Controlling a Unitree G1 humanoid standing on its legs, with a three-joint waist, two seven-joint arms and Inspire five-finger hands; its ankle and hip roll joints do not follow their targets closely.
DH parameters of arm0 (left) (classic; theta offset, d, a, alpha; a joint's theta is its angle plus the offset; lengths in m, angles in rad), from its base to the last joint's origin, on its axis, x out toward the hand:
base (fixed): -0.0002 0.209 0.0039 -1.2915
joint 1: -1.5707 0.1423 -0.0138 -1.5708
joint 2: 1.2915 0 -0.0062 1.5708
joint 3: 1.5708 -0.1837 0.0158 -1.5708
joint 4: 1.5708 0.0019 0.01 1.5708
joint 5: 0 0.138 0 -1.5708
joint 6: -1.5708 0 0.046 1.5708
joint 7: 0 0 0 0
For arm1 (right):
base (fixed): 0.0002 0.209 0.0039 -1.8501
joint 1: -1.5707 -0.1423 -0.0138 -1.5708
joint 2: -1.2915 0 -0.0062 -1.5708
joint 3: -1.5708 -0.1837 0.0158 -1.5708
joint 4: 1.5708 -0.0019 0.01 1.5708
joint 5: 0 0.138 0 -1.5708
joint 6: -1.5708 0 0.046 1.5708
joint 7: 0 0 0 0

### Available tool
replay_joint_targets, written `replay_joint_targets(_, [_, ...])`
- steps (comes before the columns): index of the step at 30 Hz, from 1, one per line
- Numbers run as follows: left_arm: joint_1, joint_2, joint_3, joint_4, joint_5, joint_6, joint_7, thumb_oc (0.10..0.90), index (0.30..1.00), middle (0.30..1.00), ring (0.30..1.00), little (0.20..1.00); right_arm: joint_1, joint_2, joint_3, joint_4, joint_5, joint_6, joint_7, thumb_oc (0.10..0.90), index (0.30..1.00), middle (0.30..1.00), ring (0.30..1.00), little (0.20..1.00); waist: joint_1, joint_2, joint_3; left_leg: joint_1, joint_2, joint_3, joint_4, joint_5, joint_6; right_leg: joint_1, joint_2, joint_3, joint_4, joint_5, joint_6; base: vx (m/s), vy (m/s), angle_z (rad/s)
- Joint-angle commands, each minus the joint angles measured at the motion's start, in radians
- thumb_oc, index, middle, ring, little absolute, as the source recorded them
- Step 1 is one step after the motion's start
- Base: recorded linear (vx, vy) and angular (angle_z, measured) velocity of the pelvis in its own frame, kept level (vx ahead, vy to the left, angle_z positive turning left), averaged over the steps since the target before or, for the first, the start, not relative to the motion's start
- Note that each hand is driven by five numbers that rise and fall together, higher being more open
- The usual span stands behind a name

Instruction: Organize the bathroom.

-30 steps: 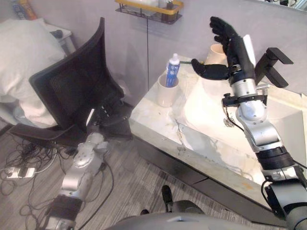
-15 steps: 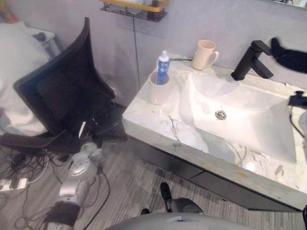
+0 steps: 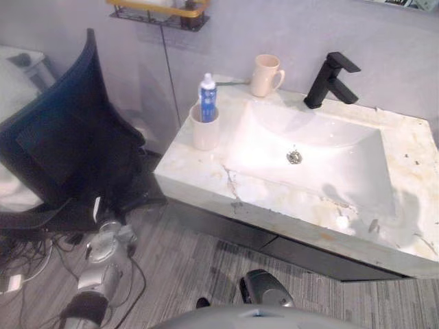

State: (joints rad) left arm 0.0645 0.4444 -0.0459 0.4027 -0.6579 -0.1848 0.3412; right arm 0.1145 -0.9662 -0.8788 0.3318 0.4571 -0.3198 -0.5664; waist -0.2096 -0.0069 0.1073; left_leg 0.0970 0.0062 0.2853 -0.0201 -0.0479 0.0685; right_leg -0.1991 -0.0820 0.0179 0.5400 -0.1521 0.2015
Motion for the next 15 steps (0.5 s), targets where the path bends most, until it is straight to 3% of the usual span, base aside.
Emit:
replay_joint_targets(1, [-0.021,0.047,0.101,-0.026,0.07,-0.219,0.14,0.8,0.9,0.9,0.9,0.9,0.007,-0.156,-0.04,0.087,0.06,-0.049,-0.006,0.8,0.9,0.9,0.9,0.9,0.037,-0.051,-0.074,-0.242,0.021,-0.08,0.118,0.051,-0.096,0.288,0.072,-0.036,-0.282,-0.084,-0.076,-0.16,-0.344,-0.87])
replay_joint_targets(3, [-0.011,0.03,0.137,0.002,0.085,-0.227,0.208,0.8,0.9,0.9,0.9,0.9,0.041,-0.153,-0.068,0.111,0.035,0.027,-0.067,0.8,0.9,0.9,0.9,0.9,0.041,-0.06,-0.07,-0.243,0.026,-0.1,0.103,0.076,-0.11,0.291,0.089,-0.031,-0.35,-0.051,-0.089,-0.18,-0.346,-0.83])
replay_joint_targets(7, [0.009,0.003,0.189,0.085,0.1,-0.262,0.279,0.8,0.9,0.9,0.9,0.9,0.069,-0.099,-0.072,0.113,0.084,0.082,-0.128,0.8,0.9,0.9,0.9,0.9,0.035,-0.078,-0.04,-0.274,0.047,-0.096,0.13,0.096,-0.144,0.277,0.111,-0.045,-0.419,-0.004,-0.113,-0.21,-0.265,-0.54])
replay_joint_targets(8, [0.007,0.002,0.19,0.093,0.103,-0.263,0.287,0.8,0.9,0.9,0.9,0.9,0.07,-0.094,-0.071,0.114,0.09,0.086,-0.131,0.8,0.9,0.9,0.9,0.9,0.035,-0.08,-0.039,-0.277,0.049,-0.096,0.133,0.097,-0.147,0.277,0.113,-0.045,-0.425,0.001,-0.115,-0.25,-0.289,-0.48])
replay_joint_targets(12, [0.011,-0.045,0.232,0.244,0.098,-0.323,0.334,0.8,0.9,0.9,0.9,0.9,0.103,0.071,0.01,0.225,0.144,0.043,-0.135,0.8,0.9,0.9,0.9,0.9,0.024,-0.094,-0.006,-0.281,0.069,-0.098,0.14,0.117,-0.177,0.254,0.12,-0.092,-0.529,0.091,-0.12,-0.22,-0.254,-0.18])
replay_joint_targets(13, [0.011,-0.044,0.234,0.251,0.096,-0.326,0.334,0.8,0.9,0.9,0.9,0.9,0.102,0.077,0.016,0.229,0.148,0.043,-0.131,0.8,0.9,0.9,0.9,0.9,0.021,-0.097,-0.004,-0.279,0.069,-0.098,0.139,0.118,-0.177,0.257,0.121,-0.094,-0.535,0.096,-0.12,-0.19,-0.196,-0.14])
replay_joint_targets(14, [0.017,-0.062,0.242,0.296,0.086,-0.336,0.338,0.8,0.9,0.9,0.9,0.9,0.118,0.149,0.061,0.283,0.146,0.016,-0.132,0.8,0.9,0.9,0.9,0.9,0.019,-0.094,0.003,-0.272,0.074,-0.086,0.136,0.121,-0.18,0.253,0.118,-0.11,-0.549,0.111,-0.117,-0.15,-0.149,-0.17])
replay_joint_targets(15, [0.018,-0.062,0.245,0.309,0.08,-0.341,0.334,0.8,0.9,0.9,0.9,0.9,0.12,0.167,0.073,0.298,0.146,0.008,-0.131,0.8,0.9,0.9,0.9,0.9,0.017,-0.096,0.005,-0.271,0.075,-0.083,0.136,0.122,-0.181,0.253,0.118,-0.114,-0.552,0.113,-0.116,-0.24,-0.227,-0.23])
